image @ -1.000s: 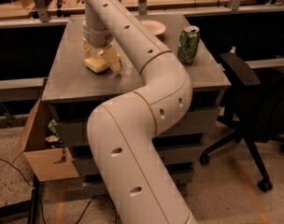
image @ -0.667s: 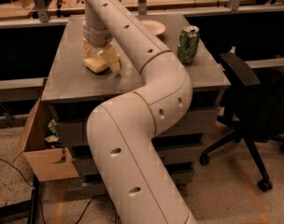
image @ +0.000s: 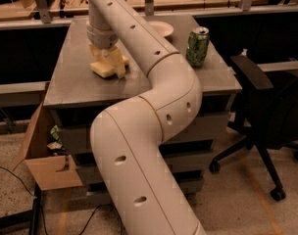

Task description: Pick sponge

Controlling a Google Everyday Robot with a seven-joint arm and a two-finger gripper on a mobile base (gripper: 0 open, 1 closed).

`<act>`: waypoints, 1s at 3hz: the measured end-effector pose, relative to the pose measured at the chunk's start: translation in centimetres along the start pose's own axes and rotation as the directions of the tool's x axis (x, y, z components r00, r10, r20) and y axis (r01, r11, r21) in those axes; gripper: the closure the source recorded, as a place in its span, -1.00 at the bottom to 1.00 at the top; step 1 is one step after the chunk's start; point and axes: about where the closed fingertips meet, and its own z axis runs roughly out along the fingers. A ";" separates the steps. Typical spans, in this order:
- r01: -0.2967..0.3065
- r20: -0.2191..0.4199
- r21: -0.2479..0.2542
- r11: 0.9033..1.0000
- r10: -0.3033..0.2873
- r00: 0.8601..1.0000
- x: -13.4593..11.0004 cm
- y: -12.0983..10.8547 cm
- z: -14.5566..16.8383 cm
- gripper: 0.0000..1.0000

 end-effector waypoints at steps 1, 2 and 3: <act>0.000 0.000 0.000 1.000 0.000 1.000 0.0 0.0 -0.1 0.47; 0.000 0.000 0.000 1.000 0.000 1.000 -0.1 0.0 -0.3 0.68; -0.001 -0.001 0.000 1.000 0.001 1.000 -0.1 0.1 -0.4 0.69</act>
Offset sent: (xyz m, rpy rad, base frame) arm -0.2126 -0.0736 0.1805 0.0839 -0.1146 0.0864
